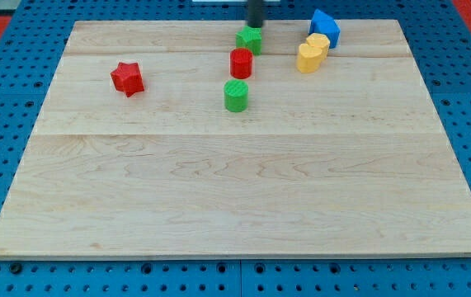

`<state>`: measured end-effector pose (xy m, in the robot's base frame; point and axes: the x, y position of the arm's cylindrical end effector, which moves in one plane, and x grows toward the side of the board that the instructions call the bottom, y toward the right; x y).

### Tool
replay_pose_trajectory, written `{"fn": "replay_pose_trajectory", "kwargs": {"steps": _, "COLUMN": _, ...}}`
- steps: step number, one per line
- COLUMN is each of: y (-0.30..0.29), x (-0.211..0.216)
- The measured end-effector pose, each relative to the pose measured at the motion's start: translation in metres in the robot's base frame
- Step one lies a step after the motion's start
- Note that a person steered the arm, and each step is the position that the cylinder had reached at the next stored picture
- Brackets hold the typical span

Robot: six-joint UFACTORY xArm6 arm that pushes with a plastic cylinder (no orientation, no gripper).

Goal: Push the green star to the top of the red circle

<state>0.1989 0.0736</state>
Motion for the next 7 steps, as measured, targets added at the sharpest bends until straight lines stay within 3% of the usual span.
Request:
{"fn": "replay_pose_trajectory", "kwargs": {"steps": 1, "y": 0.046, "x": 0.002}}
{"fn": "replay_pose_trajectory", "kwargs": {"steps": 3, "y": -0.017, "x": 0.014}}
{"fn": "replay_pose_trajectory", "kwargs": {"steps": 5, "y": -0.016, "x": 0.058}}
{"fn": "replay_pose_trajectory", "kwargs": {"steps": 7, "y": -0.036, "x": 0.058}}
